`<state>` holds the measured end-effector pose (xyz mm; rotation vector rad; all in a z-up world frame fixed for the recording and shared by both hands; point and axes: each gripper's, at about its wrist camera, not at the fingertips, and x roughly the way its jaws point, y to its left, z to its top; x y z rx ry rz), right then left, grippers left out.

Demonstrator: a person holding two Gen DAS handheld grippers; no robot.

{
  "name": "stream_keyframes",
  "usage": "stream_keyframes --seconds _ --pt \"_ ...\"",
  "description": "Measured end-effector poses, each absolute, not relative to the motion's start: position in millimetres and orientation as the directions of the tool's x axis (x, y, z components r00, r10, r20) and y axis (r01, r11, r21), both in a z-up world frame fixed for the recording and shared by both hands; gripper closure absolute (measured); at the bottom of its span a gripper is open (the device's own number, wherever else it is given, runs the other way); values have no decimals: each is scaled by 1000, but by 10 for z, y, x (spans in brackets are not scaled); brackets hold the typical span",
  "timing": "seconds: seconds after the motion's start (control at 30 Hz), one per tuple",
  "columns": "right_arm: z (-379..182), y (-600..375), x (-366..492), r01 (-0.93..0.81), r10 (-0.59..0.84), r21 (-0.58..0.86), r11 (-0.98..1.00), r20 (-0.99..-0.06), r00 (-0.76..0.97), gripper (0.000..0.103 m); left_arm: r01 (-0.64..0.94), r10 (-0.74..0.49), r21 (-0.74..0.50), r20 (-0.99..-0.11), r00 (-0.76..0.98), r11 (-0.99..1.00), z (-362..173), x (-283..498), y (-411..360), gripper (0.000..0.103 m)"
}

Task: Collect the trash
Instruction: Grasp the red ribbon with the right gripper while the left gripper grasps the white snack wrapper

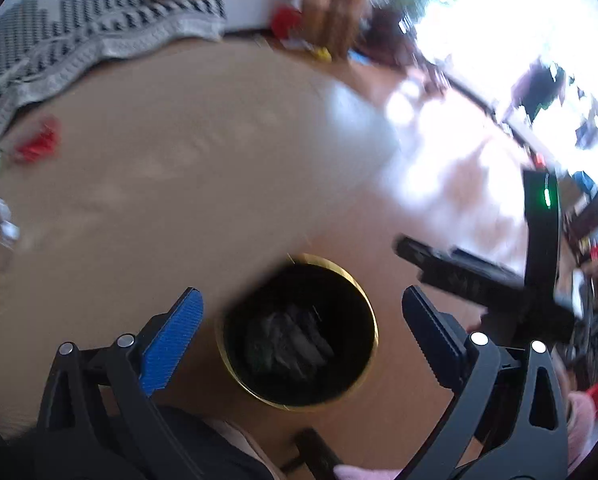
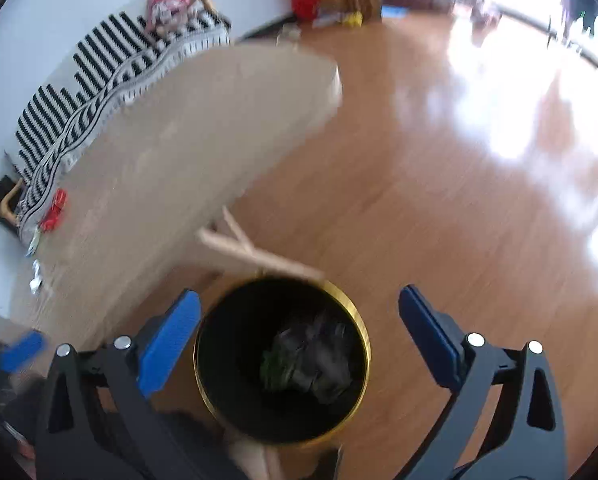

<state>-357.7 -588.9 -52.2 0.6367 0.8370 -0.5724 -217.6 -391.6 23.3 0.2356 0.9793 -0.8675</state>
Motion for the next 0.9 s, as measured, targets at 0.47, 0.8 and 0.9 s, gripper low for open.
stream_keyframes --seconds 0.47,0.8,0.9 --pt "329 -5015 -1686 373 -101 213 903 -738 668 7 290 -222 -80 -839 497 954 269 -350 -2234 6" --pt "-30 -4080 -163 141 -6 96 985 -806 592 7 272 -108 28 -874 473 962 -353 33 -2375 6" --pt "-136 -3816 213 61 31 81 995 -815 578 7 281 -110 26 -883 457 959 -451 121 -2322 6"
